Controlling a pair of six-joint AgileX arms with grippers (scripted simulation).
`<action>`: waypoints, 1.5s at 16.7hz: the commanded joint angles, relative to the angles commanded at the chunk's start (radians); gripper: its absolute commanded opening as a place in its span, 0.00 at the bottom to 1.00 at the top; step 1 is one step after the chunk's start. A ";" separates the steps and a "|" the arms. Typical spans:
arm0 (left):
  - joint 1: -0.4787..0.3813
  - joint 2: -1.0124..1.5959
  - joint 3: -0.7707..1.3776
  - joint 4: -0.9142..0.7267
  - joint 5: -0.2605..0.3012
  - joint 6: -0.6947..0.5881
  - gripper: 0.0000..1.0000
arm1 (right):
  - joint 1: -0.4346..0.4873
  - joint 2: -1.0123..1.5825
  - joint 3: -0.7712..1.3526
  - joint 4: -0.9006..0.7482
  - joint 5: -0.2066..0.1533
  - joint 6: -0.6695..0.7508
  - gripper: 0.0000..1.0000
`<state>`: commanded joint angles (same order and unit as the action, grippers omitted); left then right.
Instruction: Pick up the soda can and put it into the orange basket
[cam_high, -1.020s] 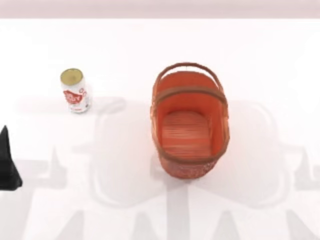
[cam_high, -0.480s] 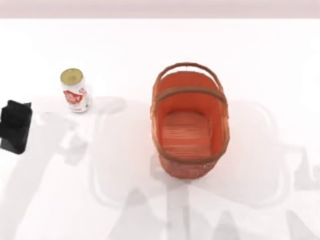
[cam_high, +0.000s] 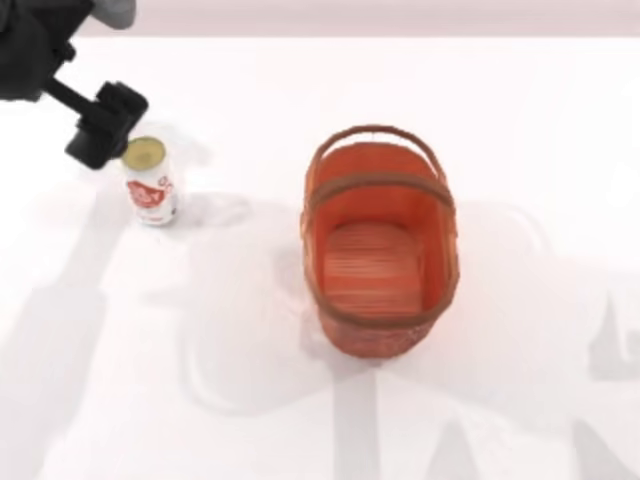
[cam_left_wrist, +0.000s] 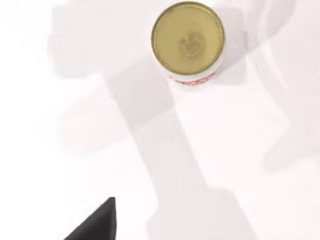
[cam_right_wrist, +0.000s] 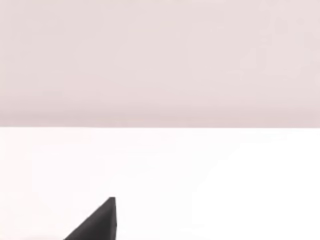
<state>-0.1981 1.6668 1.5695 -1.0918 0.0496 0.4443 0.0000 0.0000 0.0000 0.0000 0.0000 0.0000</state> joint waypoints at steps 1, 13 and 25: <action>-0.002 0.105 0.091 -0.049 -0.005 0.024 1.00 | 0.000 0.000 0.000 0.000 0.000 0.000 1.00; -0.007 0.739 0.672 -0.313 -0.045 0.176 1.00 | 0.000 0.000 0.000 0.000 0.000 0.000 1.00; -0.006 0.745 0.485 -0.120 -0.045 0.177 1.00 | 0.000 0.000 0.000 0.000 0.000 0.000 1.00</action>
<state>-0.2037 2.4122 2.0546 -1.2123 0.0051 0.6216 0.0000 0.0000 0.0000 0.0000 0.0000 0.0000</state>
